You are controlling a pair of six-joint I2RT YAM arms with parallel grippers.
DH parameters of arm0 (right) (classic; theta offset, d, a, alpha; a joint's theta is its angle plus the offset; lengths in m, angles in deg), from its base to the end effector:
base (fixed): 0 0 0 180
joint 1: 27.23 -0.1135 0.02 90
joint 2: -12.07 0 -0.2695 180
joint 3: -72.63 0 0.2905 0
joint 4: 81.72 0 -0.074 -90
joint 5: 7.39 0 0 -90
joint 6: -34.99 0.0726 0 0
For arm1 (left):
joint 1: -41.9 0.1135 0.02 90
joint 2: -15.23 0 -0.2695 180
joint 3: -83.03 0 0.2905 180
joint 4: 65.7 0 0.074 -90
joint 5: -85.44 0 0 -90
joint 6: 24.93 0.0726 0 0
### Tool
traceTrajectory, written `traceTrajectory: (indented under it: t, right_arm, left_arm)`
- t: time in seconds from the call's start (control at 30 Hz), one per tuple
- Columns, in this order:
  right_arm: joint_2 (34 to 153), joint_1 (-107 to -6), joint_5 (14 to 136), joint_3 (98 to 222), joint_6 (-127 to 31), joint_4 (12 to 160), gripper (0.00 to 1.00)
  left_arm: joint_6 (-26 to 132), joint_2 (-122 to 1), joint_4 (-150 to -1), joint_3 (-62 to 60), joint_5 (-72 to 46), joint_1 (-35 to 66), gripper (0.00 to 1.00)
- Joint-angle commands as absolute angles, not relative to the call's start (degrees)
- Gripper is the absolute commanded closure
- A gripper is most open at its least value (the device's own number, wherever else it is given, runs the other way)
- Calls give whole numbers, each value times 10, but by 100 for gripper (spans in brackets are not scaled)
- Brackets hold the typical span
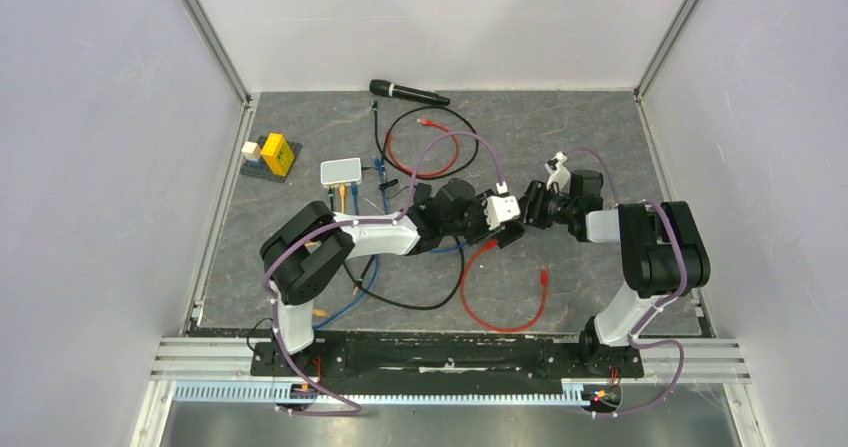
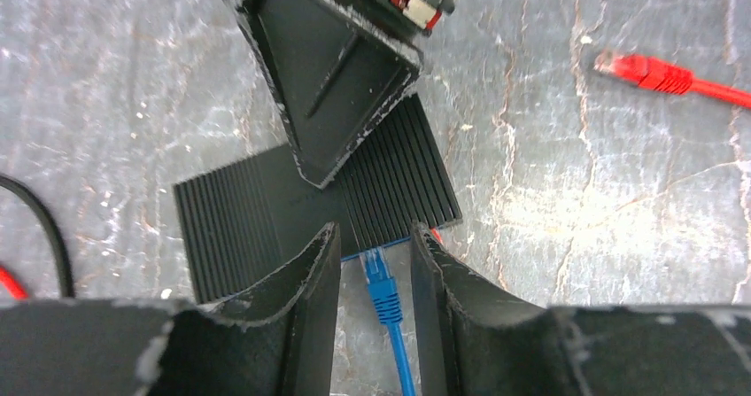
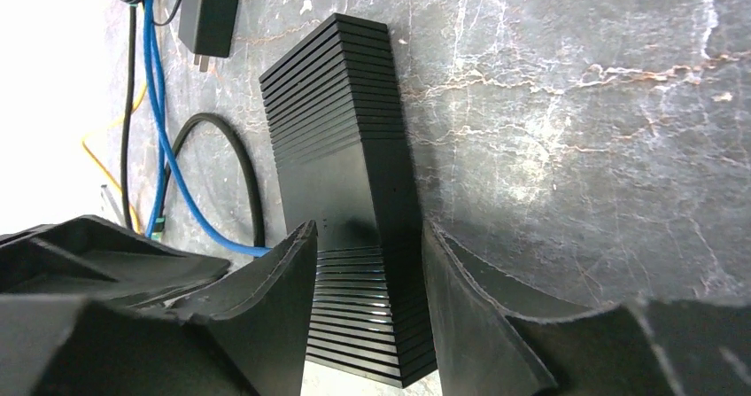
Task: Insert the plug into the switch port
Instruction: Insert the connector into the switch port.
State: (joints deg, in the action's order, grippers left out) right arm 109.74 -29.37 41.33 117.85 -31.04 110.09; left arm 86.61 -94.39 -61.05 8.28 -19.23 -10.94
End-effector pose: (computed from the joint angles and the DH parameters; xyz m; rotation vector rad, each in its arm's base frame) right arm 0.3285 0.0602 0.0665 0.0436 2.2809 1.0582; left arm 0.2713 -0.3884 0.1287 1.4130 1.6015 -0.5943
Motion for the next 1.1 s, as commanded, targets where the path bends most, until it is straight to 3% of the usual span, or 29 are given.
traceTrajectory:
  t: [0.0,0.23,0.63,1.07]
  right_arm:
    - [1129,-287,391,1191,-356,933,51]
    - [1126,-282,387,1219,-402,896,48]
    - [1145,-282,373,1228,-427,883,46]
    - [1148,-281,373,1237,-445,865,47]
  left_arm:
    - [907,-892,-566,104,-204,-106,60]
    - [912,-891,-654,90,-221,-84,58]
    - [914,-927,-661,109,-274,-84,54]
    - [914,-966,-720,63,-257,-82,59]
